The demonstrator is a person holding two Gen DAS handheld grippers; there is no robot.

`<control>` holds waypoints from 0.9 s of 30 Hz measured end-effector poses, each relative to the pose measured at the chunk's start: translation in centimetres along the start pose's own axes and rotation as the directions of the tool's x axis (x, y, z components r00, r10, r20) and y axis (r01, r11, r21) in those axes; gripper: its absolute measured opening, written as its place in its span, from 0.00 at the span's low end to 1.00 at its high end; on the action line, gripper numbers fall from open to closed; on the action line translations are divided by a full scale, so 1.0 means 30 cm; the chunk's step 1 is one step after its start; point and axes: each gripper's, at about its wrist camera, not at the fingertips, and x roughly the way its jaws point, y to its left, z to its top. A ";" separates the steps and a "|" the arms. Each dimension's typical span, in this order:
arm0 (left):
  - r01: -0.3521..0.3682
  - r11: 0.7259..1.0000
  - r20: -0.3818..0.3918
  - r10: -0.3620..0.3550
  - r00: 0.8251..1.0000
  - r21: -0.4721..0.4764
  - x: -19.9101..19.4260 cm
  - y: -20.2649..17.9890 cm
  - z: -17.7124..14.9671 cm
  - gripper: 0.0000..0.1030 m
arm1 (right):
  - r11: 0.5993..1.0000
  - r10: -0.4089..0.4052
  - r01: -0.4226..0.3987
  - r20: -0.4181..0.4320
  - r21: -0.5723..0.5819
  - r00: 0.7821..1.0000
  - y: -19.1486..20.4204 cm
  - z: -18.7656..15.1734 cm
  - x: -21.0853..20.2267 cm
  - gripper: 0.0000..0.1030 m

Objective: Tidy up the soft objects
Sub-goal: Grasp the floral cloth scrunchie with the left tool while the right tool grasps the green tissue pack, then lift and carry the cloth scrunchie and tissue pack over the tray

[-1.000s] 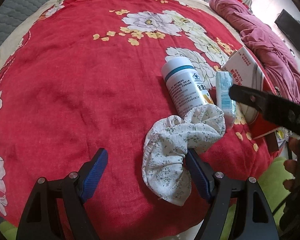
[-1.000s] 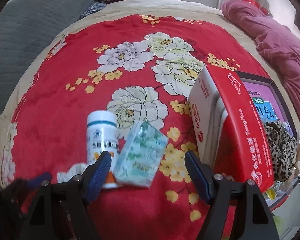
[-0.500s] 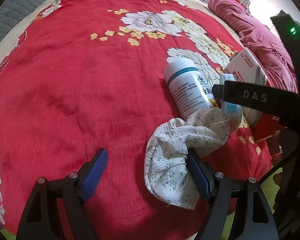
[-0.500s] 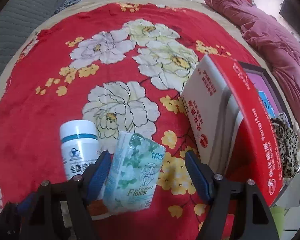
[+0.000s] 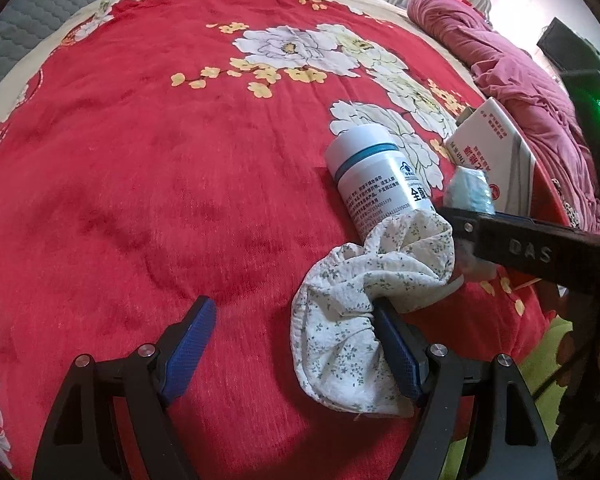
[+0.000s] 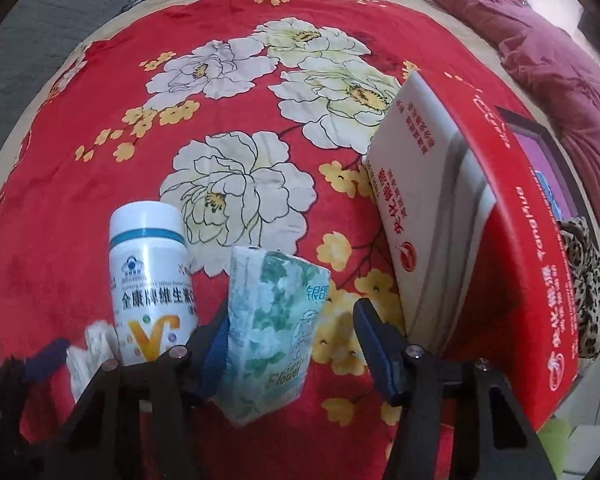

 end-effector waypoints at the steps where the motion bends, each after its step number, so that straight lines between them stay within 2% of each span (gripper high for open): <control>1: 0.000 1.000 0.000 0.000 1.000 0.000 0.002 0.000 0.002 0.78 | 1.000 0.008 -0.008 -0.001 -0.003 1.000 -0.007 -0.003 -0.002 0.53; 3: 0.000 1.000 0.000 0.000 1.000 -0.001 0.006 -0.001 0.007 0.78 | 1.000 0.021 -0.021 -0.002 -0.004 1.000 -0.017 -0.005 -0.001 0.51; 8: -0.006 1.000 0.002 0.006 1.000 0.005 0.013 -0.004 0.014 0.78 | 0.998 0.056 -0.056 -0.018 -0.009 0.998 -0.042 -0.020 -0.007 0.30; 17: 0.011 1.000 0.007 -0.011 1.000 0.004 0.023 -0.005 0.027 0.78 | 0.995 0.097 -0.097 -0.009 -0.010 0.995 -0.055 -0.030 -0.009 0.28; 20: 0.014 1.000 0.013 -0.014 1.000 -0.006 0.022 0.000 0.029 0.68 | 0.994 0.103 -0.103 -0.004 -0.022 0.995 -0.047 -0.032 -0.016 0.28; 25: 0.047 0.998 0.011 -0.047 0.999 -0.046 0.011 0.017 0.029 0.33 | 0.994 0.107 -0.107 0.002 -0.019 0.994 -0.053 -0.028 -0.028 0.28; 27: 0.070 0.995 0.010 -0.070 0.998 -0.065 0.009 0.024 0.024 0.26 | 0.994 0.107 -0.107 0.004 -0.020 0.994 -0.054 -0.029 -0.030 0.28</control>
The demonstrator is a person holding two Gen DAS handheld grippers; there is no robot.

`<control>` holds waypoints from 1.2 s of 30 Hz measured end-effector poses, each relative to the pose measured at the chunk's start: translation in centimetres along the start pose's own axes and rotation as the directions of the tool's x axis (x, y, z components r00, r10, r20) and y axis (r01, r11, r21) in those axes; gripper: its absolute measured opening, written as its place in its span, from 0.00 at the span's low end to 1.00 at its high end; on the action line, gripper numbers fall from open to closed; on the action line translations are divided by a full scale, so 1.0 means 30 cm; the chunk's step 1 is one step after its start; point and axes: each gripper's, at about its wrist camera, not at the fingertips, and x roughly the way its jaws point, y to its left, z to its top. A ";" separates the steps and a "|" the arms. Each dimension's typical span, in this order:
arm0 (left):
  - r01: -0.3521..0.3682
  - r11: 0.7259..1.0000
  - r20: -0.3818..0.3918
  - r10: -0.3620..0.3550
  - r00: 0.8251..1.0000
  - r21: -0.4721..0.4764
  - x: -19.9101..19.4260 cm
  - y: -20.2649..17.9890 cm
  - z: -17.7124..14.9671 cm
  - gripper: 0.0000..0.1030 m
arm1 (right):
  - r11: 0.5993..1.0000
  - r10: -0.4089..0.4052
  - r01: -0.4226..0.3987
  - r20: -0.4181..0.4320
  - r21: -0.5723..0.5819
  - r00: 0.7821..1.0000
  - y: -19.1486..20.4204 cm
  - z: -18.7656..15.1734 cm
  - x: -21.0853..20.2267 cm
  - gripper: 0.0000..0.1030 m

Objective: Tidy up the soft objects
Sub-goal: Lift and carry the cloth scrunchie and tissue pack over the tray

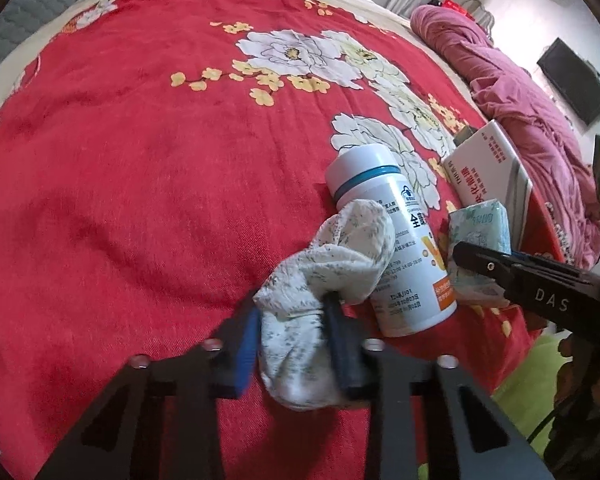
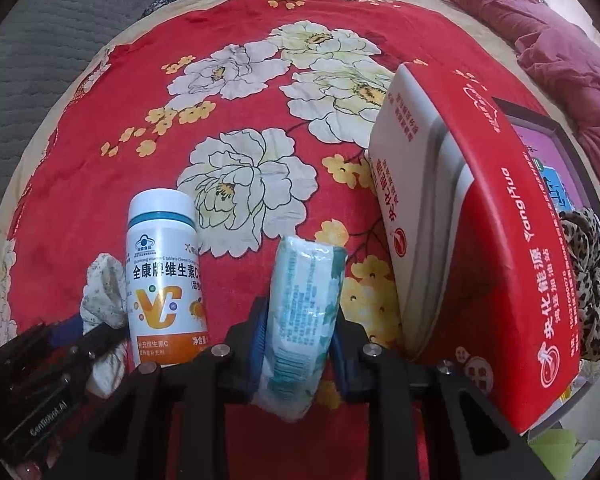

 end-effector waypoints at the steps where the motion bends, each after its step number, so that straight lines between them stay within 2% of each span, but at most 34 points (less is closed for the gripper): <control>1: 0.007 1.000 0.002 -0.007 1.000 -0.008 -0.002 0.004 -0.002 0.24 | 1.000 0.002 -0.002 0.002 0.001 1.000 -0.001 -0.001 -0.003 0.28; 6: 0.034 0.999 0.007 -0.033 0.999 -0.029 -0.016 0.013 -0.008 0.17 | 1.000 0.013 -0.013 0.017 -0.006 1.000 0.001 -0.004 -0.022 0.27; 12: 0.055 0.998 0.028 -0.054 0.998 -0.031 -0.059 -0.004 -0.014 0.15 | 1.000 0.030 -0.029 0.048 -0.008 0.998 -0.008 -0.001 -0.064 0.25; 16: 0.033 0.999 0.027 -0.032 0.999 -0.020 -0.086 -0.028 -0.020 0.15 | 0.998 0.061 -0.061 0.049 0.001 0.997 -0.023 -0.006 -0.080 0.23; 21: 0.012 1.000 0.065 -0.013 0.998 0.013 -0.159 -0.066 -0.019 0.15 | 0.996 0.088 -0.088 0.073 0.002 0.993 -0.037 -0.015 -0.120 0.23; 28: 0.002 0.999 0.103 -0.007 0.995 0.054 -0.260 -0.137 0.002 0.15 | 0.992 0.127 -0.129 0.145 0.000 0.981 -0.058 -0.011 -0.249 0.23; 36: 0.000 0.991 0.146 -0.019 0.989 0.133 -0.350 -0.287 0.037 0.15 | 0.986 0.155 -0.164 0.233 0.022 0.960 -0.145 -0.022 -0.422 0.23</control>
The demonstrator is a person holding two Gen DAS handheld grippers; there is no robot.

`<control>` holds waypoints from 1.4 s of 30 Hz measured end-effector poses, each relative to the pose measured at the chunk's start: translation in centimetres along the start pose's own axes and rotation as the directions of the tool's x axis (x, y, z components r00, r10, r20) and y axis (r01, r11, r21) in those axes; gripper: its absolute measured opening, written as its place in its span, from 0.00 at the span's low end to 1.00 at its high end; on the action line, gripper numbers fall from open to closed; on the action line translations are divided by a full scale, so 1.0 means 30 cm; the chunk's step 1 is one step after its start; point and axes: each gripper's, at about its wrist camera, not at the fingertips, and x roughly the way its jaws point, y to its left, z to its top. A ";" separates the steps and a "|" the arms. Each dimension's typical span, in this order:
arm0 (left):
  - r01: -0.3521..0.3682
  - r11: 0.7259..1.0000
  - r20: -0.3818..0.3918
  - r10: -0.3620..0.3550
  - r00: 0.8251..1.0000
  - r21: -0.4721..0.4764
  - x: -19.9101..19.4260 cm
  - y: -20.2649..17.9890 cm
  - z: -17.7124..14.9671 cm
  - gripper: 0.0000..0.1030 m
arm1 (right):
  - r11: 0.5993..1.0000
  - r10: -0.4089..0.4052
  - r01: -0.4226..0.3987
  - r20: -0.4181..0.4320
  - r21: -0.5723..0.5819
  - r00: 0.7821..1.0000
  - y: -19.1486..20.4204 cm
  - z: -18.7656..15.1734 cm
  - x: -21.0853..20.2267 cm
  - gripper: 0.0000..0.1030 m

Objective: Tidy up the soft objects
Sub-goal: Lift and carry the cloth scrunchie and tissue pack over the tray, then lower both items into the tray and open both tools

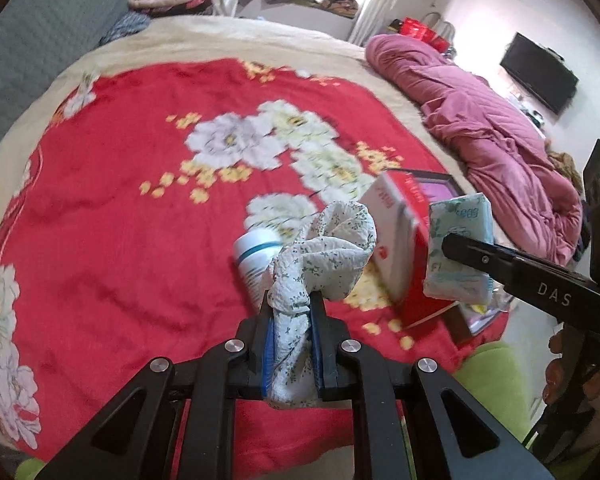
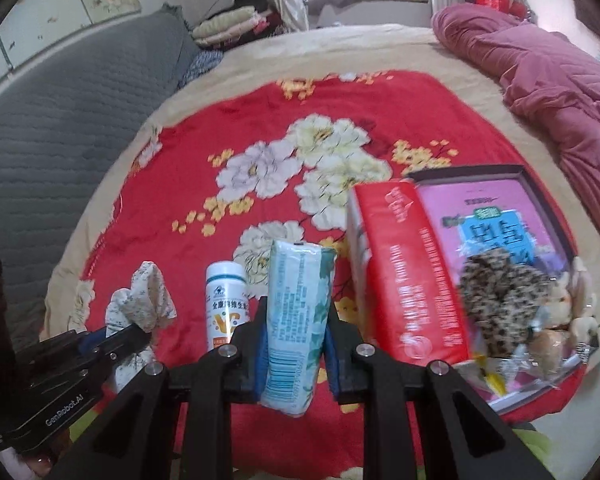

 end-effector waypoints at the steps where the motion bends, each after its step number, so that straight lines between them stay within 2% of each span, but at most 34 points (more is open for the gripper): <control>1: 0.002 1.000 0.004 -0.002 1.000 0.013 -0.009 -0.022 0.009 0.15 | 1.000 0.003 -0.003 0.016 0.010 1.000 -0.018 0.003 -0.029 0.23; 6: 0.018 0.998 0.017 -0.019 1.000 0.058 -0.034 -0.118 0.046 0.15 | 0.998 -0.003 -0.001 0.070 0.057 0.998 -0.106 0.008 -0.137 0.23; 11: 0.051 0.993 0.015 -0.053 0.998 0.107 -0.031 -0.232 0.087 0.15 | 0.992 -0.016 0.000 0.126 0.128 0.992 -0.243 0.006 -0.252 0.23; 13: 0.062 0.989 0.011 -0.064 0.998 0.131 -0.020 -0.282 0.100 0.15 | 0.986 -0.046 0.021 0.149 0.165 0.988 -0.322 0.001 -0.304 0.23; 20: 0.147 0.969 -0.056 -0.138 0.989 0.200 0.091 -0.515 0.139 0.15 | 0.959 -0.117 0.071 0.155 0.273 0.981 -0.571 -0.020 -0.383 0.23; 26: 0.194 0.944 -0.150 -0.158 0.976 0.268 0.256 -0.724 0.145 0.15 | 0.939 -0.115 0.071 0.113 0.335 0.987 -0.737 -0.045 -0.332 0.23; 31: 0.190 0.933 -0.227 -0.122 0.966 0.306 0.430 -0.849 0.153 0.15 | 0.936 -0.079 0.058 0.046 0.346 0.996 -0.827 -0.072 -0.222 0.23; 34: 0.177 0.934 -0.254 -0.099 0.962 0.309 0.520 -0.878 0.172 0.15 | 0.936 -0.067 0.056 0.018 0.348 0.998 -0.862 -0.080 -0.160 0.23; 38: 0.163 0.939 -0.274 -0.078 0.959 0.302 0.619 -0.890 0.201 0.16 | 0.934 -0.020 0.014 0.013 0.358 1.000 -0.910 -0.081 -0.082 0.23; 42: 0.134 0.948 -0.282 -0.049 0.958 0.290 0.679 -0.880 0.218 0.18 | 0.941 0.010 -0.010 0.002 0.338 1.000 -0.916 -0.071 -0.024 0.24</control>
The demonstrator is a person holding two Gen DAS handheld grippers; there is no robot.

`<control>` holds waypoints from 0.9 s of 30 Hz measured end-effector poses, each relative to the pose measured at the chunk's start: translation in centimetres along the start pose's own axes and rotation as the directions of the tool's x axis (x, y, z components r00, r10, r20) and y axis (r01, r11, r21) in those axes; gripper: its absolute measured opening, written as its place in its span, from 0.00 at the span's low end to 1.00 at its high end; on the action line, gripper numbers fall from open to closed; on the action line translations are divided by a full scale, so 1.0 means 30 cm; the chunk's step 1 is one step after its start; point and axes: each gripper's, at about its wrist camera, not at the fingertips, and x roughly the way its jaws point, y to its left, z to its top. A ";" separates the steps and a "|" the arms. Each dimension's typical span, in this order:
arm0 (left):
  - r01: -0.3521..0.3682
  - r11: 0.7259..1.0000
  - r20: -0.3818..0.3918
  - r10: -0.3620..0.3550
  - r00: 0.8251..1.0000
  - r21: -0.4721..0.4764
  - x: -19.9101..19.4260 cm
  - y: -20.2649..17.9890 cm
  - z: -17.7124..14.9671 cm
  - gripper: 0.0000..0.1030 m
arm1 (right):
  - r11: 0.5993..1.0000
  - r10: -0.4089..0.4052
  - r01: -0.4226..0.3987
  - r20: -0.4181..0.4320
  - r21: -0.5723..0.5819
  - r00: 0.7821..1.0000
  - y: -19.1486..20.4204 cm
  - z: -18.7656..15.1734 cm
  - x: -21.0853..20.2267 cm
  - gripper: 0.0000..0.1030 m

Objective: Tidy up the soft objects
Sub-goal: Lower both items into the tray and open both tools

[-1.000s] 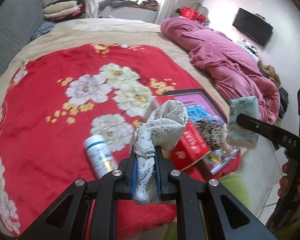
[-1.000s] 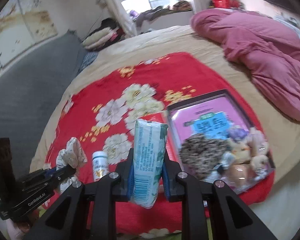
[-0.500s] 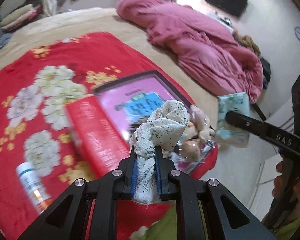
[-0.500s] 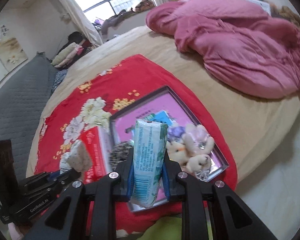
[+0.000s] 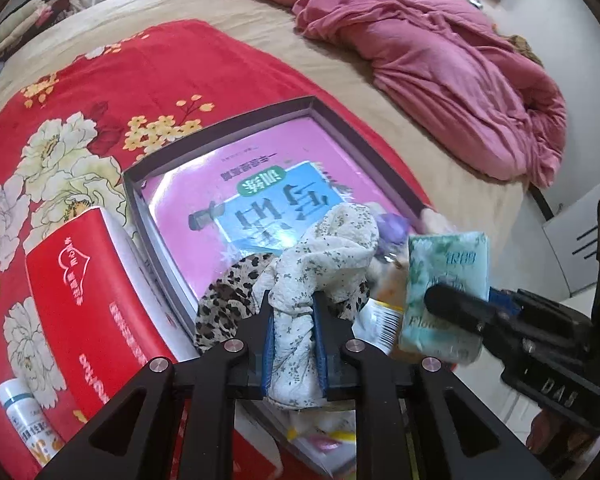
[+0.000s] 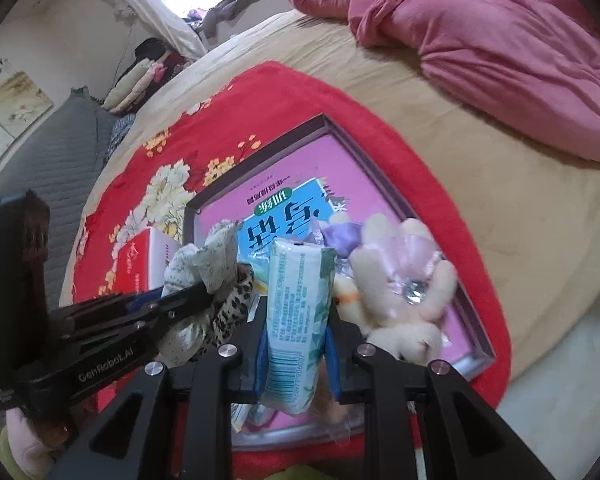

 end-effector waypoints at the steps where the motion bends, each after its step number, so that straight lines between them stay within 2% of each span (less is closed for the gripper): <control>1: -0.003 1.000 -0.007 0.003 1.000 -0.002 0.009 0.004 0.004 0.18 | 1.000 -0.006 0.006 -0.004 -0.013 1.000 0.006 0.001 0.015 0.24; 5: -0.004 1.000 -0.007 0.004 1.000 0.001 0.021 0.009 0.011 0.21 | 0.998 -0.031 0.031 0.005 -0.057 1.000 0.030 0.004 0.026 0.28; 8: -0.018 1.000 0.001 0.018 1.000 0.009 0.023 0.005 0.014 0.24 | 0.994 -0.073 0.073 0.012 -0.078 0.997 0.036 0.006 0.024 0.44; 10: -0.019 1.000 0.001 0.019 1.000 0.013 0.024 0.002 0.011 0.31 | 0.994 -0.075 0.077 0.021 -0.075 0.997 0.029 0.007 0.017 0.47; 13: -0.026 0.999 0.001 0.026 1.000 0.021 0.024 -0.005 0.006 0.47 | 0.993 -0.091 0.093 0.035 -0.072 0.995 0.020 0.007 0.002 0.48; 20: -0.026 0.999 0.013 0.026 1.000 0.032 0.007 -0.014 -0.007 0.56 | 0.991 -0.117 0.122 0.083 -0.063 0.990 0.008 0.005 -0.062 0.53; 22: -0.020 0.999 0.030 0.019 0.999 0.033 -0.008 -0.016 -0.010 0.65 | 0.988 -0.137 0.143 0.091 -0.064 0.986 0.007 0.004 -0.074 0.54; 27: 0.008 0.999 0.073 -0.011 0.997 0.050 -0.056 -0.034 -0.013 0.74 | 0.988 -0.142 0.148 0.109 -0.048 0.984 -0.004 0.001 -0.108 0.55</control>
